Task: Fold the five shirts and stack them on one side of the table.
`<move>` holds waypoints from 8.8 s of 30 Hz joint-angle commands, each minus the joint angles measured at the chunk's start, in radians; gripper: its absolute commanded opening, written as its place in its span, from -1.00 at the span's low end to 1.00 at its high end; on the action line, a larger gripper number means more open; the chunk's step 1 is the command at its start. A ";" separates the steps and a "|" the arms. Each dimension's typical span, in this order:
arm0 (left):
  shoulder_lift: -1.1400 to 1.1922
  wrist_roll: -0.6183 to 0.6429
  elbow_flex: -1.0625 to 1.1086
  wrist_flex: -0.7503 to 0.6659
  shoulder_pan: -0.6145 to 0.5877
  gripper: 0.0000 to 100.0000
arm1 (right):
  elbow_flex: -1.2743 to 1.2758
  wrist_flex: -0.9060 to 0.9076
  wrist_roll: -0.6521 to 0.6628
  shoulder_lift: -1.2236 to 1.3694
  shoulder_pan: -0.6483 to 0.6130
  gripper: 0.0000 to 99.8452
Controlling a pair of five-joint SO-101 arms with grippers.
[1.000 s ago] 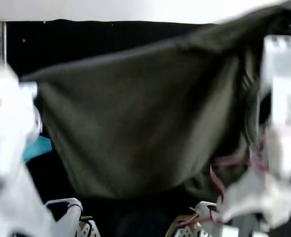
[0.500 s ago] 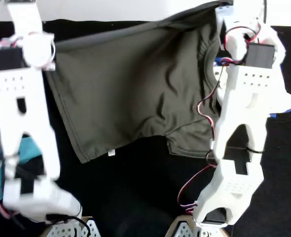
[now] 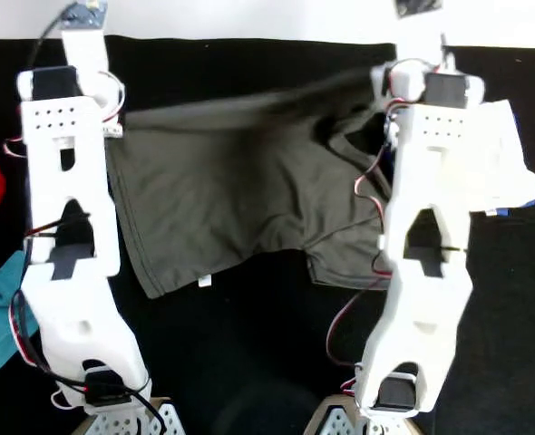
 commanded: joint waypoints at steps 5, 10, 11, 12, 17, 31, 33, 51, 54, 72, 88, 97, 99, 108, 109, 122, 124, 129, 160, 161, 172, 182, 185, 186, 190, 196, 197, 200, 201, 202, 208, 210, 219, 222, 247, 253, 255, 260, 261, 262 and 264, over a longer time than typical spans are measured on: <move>-0.001 -0.012 -0.039 0.178 0.024 -0.98 | -0.081 0.177 -0.002 -0.001 -0.005 -0.99; -0.021 -0.011 -0.065 0.150 -0.002 -0.98 | -0.137 0.147 -0.005 -0.028 -0.005 -0.99; -0.035 -0.008 -0.099 0.157 -0.015 -0.98 | -0.177 0.166 -0.006 -0.048 -0.005 -0.99; -0.054 -0.006 -0.133 0.173 -0.030 -0.98 | -0.219 0.188 -0.006 -0.071 -0.005 -0.99; -0.193 -0.006 -0.320 0.302 -0.079 -0.98 | -0.421 0.297 -0.003 -0.189 -0.005 -0.99; -0.799 -0.008 -0.343 0.319 -0.308 -0.98 | -0.638 0.464 -0.006 -0.593 -0.005 -0.99; -0.858 -0.008 -0.343 0.319 -0.323 -0.98 | -0.621 0.463 -0.006 -0.653 -0.007 -0.99; -0.960 -0.009 -0.059 0.316 -0.320 -0.98 | -0.354 0.216 0.000 -0.866 -0.005 -0.99; -0.961 -0.009 -0.058 0.316 -0.323 -0.98 | -0.355 0.206 0.000 -0.883 -0.005 -0.99; -1.159 -0.054 0.010 0.321 -0.325 -0.98 | -0.329 0.174 0.000 -1.072 -0.005 -0.99; -0.779 -0.068 0.323 0.150 -0.251 -0.98 | 0.809 -0.490 0.000 -1.061 -0.108 -0.99; -0.239 -0.068 0.133 -0.046 -0.133 -0.98 | 0.817 -0.745 -0.002 -0.662 -0.113 -0.99; -0.131 -0.068 0.018 -0.046 -0.133 -0.98 | 0.714 -0.743 -0.002 -0.542 -0.113 -0.99; 0.211 -0.068 -0.245 0.025 -0.113 -0.98 | 0.515 -0.562 -0.006 -0.191 -0.116 -0.99; 0.231 -0.068 -0.260 0.051 -0.105 -0.98 | 0.506 -0.536 -0.006 -0.173 -0.116 -0.99; 0.122 -0.087 -0.305 0.333 -0.114 -0.98 | 0.274 0.168 -0.003 -0.280 -0.085 -0.99; 0.018 -0.112 -0.150 0.331 -0.114 -0.98 | 0.280 0.236 -0.003 -0.291 -0.087 -0.99; -0.271 -0.160 0.278 0.324 -0.114 -0.98 | 0.280 0.414 -0.006 -0.332 -0.105 -0.99; -0.918 -0.267 1.504 -0.118 -0.114 -0.98 | 1.552 0.085 0.160 -1.122 0.062 -0.99; -0.918 -0.267 1.504 -0.117 -0.114 -0.98 | 1.561 0.088 0.164 -1.121 0.065 -0.99; -0.928 -0.298 1.359 0.029 -0.122 -0.70 | 1.517 0.232 0.161 -1.159 -0.073 -0.62; -0.892 -0.255 0.915 0.133 -0.091 -0.80 | 1.221 0.035 0.152 -1.162 -0.084 -0.79; -0.777 -0.181 0.966 0.006 -0.019 -0.96 | 1.213 -0.101 0.083 -1.003 -0.114 -0.97; -0.720 -0.166 0.977 -0.025 0.007 -0.94 | 1.211 -0.133 0.061 -0.940 -0.134 -0.92; -0.467 -0.094 0.964 -0.149 0.065 -0.98 | 1.187 -0.265 -0.006 -0.688 -0.199 -0.92; -0.067 -0.087 0.730 -0.164 0.018 -0.98 | 1.033 -0.331 -0.032 -0.343 -0.188 -0.92; 0.001 -0.092 0.667 -0.129 0.002 -0.98 | 1.001 -0.331 -0.032 -0.295 -0.174 -0.92; 0.208 -0.115 0.418 0.035 -0.027 -0.98 | 0.881 -0.331 -0.032 -0.168 -0.116 -0.92; 0.272 -0.115 0.323 0.083 -0.038 -0.98 | 0.839 -0.331 -0.032 -0.133 -0.094 -0.92; 0.337 -0.112 0.222 0.123 -0.047 -0.98 | 0.792 -0.331 -0.034 -0.101 -0.074 -0.92; 0.659 -0.110 -0.369 0.304 -0.073 -0.98 | 0.613 -0.211 -0.034 -0.028 -0.030 -0.92; 0.727 -0.083 -0.492 0.318 -0.074 -0.98 | 0.567 -0.116 -0.034 -0.050 -0.036 -0.92; 0.607 -0.003 -0.526 0.322 -0.073 -0.98 | 0.498 0.168 -0.029 -0.317 -0.058 -0.92; 0.461 -0.003 -0.401 0.322 -0.070 -0.98 | 0.564 0.205 -0.028 -0.429 -0.074 -0.92; -0.429 -0.006 1.323 -0.514 -0.039 -0.98 | 2.038 -0.447 0.002 -1.139 -0.470 -0.92; -0.435 -0.005 1.372 -0.578 -0.047 -0.98 | 2.048 -0.450 0.002 -1.081 -0.579 -0.92; -0.435 -0.005 1.372 -0.578 -0.047 -0.98 | 2.040 -0.435 0.000 -1.081 -0.615 -0.92; -0.435 -0.005 1.372 -0.577 -0.047 -0.98 | 1.939 -0.282 0.000 -1.153 -0.618 -0.92; -0.435 -0.005 1.372 -0.577 -0.047 -0.98 | 1.917 -0.249 0.000 -1.181 -0.607 -0.92; -0.435 -0.005 1.372 -0.577 -0.047 -0.98 | 1.899 -0.216 0.000 -1.211 -0.591 -0.92; -0.433 -0.005 1.372 -0.577 -0.047 -0.98 | 1.865 -0.137 0.002 -1.276 -0.564 -0.91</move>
